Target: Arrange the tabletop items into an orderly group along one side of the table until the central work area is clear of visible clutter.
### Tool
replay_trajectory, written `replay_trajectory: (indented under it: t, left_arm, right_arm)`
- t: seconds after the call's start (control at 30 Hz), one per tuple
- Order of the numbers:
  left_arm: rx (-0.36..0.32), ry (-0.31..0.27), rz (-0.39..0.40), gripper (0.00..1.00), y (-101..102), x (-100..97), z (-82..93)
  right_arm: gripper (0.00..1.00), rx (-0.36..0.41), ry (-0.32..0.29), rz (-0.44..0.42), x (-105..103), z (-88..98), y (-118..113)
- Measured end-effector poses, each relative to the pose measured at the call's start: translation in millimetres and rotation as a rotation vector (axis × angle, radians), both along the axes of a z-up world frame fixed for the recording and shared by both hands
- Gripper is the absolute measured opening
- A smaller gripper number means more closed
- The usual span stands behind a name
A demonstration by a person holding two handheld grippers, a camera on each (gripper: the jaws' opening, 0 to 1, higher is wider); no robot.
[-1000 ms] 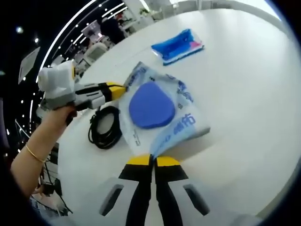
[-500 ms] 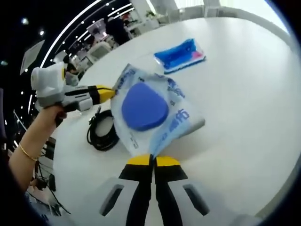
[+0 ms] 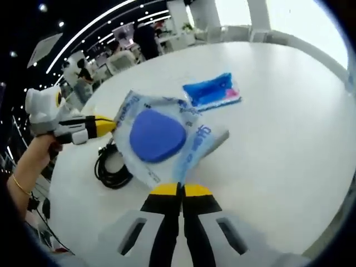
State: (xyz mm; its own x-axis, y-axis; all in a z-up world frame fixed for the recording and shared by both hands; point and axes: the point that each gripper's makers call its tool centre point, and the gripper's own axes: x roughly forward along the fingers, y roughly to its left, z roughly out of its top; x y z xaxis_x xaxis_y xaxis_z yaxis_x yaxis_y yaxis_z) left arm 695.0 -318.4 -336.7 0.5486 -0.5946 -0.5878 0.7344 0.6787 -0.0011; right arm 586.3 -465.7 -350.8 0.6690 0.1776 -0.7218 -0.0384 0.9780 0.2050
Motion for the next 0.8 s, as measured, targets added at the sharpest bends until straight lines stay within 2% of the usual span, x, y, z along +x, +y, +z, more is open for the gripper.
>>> replay_trajectory:
  t: [0.1,0.27,0.43,0.53,0.67,0.8]
  left_arm:
    - [-0.009,-0.001,0.022,0.0,6,-2.4,2.7]
    - [-0.043,0.0,0.099,0.0,22,-6.7,11.5]
    - [-0.071,0.001,0.14,0.0,32,-8.7,15.4]
    - [-0.09,0.007,0.175,0.0,39,-8.3,17.2]
    - [-0.081,-0.018,0.192,0.0,47,-4.7,21.6]
    - [-0.112,-0.013,0.242,0.0,54,1.7,24.7]
  right_arm:
    - [0.01,-0.022,-0.013,0.025,6,4.6,0]
    - [0.01,-0.045,-0.04,0.071,28,15.5,-1]
    - [0.01,-0.077,-0.06,0.112,45,23.5,2]
    - [0.01,-0.091,-0.07,0.137,57,26.8,5]
    - [0.01,-0.117,-0.084,0.172,75,30.1,11]
    - [0.01,-0.145,-0.098,0.195,92,31.8,14]
